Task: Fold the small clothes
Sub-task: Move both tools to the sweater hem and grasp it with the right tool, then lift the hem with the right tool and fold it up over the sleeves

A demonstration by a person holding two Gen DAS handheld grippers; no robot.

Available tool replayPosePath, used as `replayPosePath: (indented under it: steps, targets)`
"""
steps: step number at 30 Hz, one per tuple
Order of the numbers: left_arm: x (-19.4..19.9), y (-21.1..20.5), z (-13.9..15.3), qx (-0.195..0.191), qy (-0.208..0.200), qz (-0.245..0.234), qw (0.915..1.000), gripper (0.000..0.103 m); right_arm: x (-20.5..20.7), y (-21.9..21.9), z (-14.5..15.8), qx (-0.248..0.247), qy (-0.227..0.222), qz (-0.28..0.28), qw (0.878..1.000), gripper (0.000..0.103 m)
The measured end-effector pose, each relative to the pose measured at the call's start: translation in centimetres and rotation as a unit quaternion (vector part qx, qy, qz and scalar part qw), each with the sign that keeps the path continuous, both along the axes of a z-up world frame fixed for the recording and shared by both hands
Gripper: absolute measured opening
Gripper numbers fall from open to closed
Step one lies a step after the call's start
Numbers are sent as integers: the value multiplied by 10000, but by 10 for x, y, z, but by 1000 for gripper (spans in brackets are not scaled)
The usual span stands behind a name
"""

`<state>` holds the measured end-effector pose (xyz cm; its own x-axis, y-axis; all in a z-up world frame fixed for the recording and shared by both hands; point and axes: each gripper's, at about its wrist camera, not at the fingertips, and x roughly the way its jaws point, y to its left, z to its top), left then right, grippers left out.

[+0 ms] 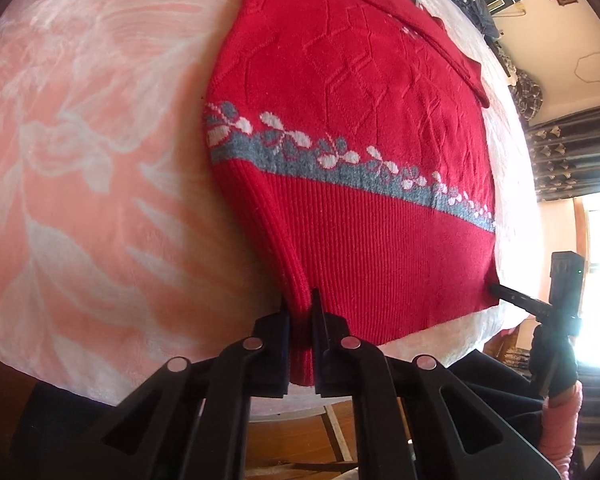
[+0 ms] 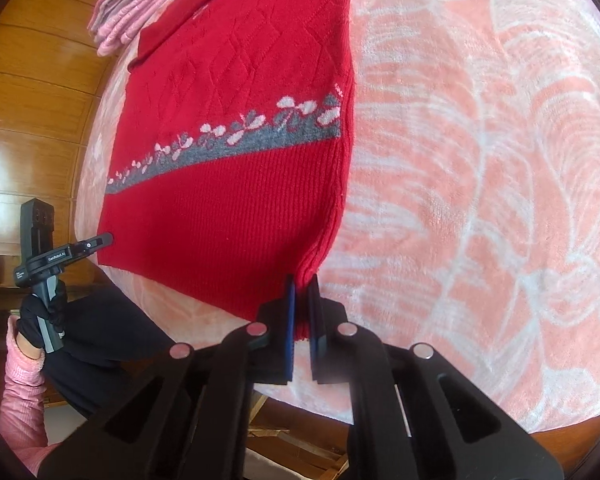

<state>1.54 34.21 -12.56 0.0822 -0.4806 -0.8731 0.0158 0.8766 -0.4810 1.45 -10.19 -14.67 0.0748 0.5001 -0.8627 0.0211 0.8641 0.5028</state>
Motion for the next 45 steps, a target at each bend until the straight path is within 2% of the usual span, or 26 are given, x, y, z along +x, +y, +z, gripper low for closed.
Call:
replayPosePath:
  steps: [5, 9, 15, 19, 24, 29, 35, 37, 39, 40, 42, 43, 45]
  targets:
    - [6, 7, 26, -533, -332, 205, 9978, 7, 7, -12, 36, 493, -408, -182, 9978, 4]
    - [17, 8, 46, -811, -560, 314, 9946, 7, 17, -24, 62, 773, -686, -424, 9937, 4]
    - [55, 4, 68, -810, -905, 498, 9914, 7, 59, -42, 89, 836, -841, -841, 9894, 4]
    - [90, 2, 79, -795, -1081, 641, 9889, 7, 97, -46, 102, 684, -909, -953, 9889, 4]
    - [144, 8, 74, -647, -1161, 972, 9863, 7, 159, -42, 91, 366, -861, -1031, 9903, 4]
    - [195, 14, 50, -592, -1064, 1235, 9848, 7, 218, -46, 61, 404, -712, -1233, 9890, 4]
    - [247, 6, 17, -647, -921, 1235, 9859, 9, 266, -52, 28, 426, -536, -1367, 9882, 4]
    - [259, 6, 9, -817, -753, 1157, 9870, 13, 275, -55, 16, 404, -495, -1357, 9887, 6]
    - [268, 11, 10, -1081, -705, 1093, 9856, 17, 280, -59, 8, 238, -446, -1358, 9895, 15]
    - [271, 16, 13, -1148, -726, 1077, 9849, 27, 282, -62, 5, 182, -457, -1365, 9894, 21]
    - [275, 29, 24, -1336, -888, 1076, 9812, 36, 283, -69, 5, 184, -564, -1358, 9890, 23]
    - [277, 37, 30, -1379, -1024, 1072, 9793, 36, 282, -73, 7, 164, -632, -1346, 9887, 23]
    - [278, 46, 44, -1205, -1336, 953, 9791, 36, 280, -79, 15, 84, -802, -1312, 9881, 23]
